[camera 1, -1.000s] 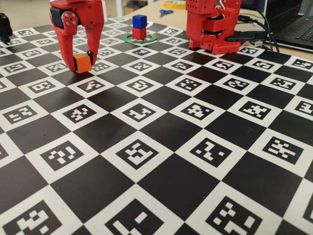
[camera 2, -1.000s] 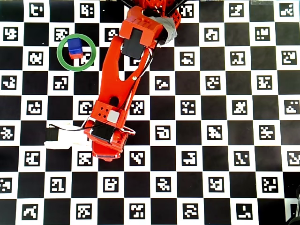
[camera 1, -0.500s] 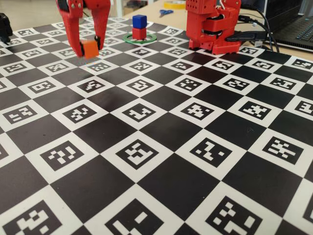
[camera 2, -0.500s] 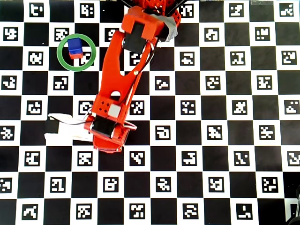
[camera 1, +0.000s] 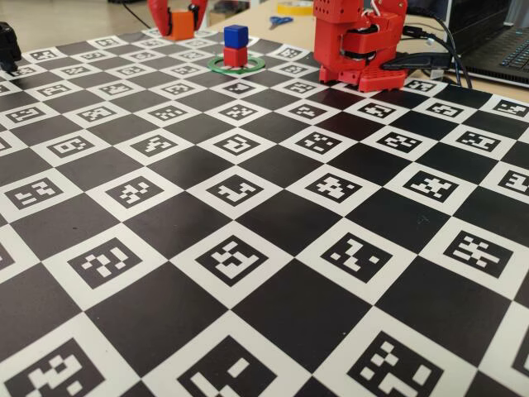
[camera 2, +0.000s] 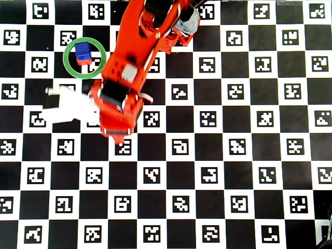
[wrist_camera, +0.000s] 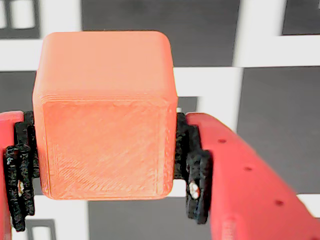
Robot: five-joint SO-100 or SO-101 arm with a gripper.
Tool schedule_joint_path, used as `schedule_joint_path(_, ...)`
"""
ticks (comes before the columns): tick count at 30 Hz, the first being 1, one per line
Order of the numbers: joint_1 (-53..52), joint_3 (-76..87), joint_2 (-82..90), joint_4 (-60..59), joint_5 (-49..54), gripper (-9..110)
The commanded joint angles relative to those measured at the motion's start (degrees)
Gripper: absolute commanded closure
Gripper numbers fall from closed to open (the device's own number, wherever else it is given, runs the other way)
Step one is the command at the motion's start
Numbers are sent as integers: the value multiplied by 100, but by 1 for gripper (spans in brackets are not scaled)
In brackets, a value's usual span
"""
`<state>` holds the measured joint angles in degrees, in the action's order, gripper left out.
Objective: Grab the red cube then put it in the green circle then put the blue cube on top and finally the orange cube on top
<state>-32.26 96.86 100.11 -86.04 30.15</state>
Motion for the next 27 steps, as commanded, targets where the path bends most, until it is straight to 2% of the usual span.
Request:
schedule_joint_path(1, -527, -18, 870, -220, 483, 94)
schedule_joint_path(14, -2338, 448, 1424, -510, 2689, 93)
schedule_joint_path(27, -3454, 835, 1661, -650, 4289, 94)
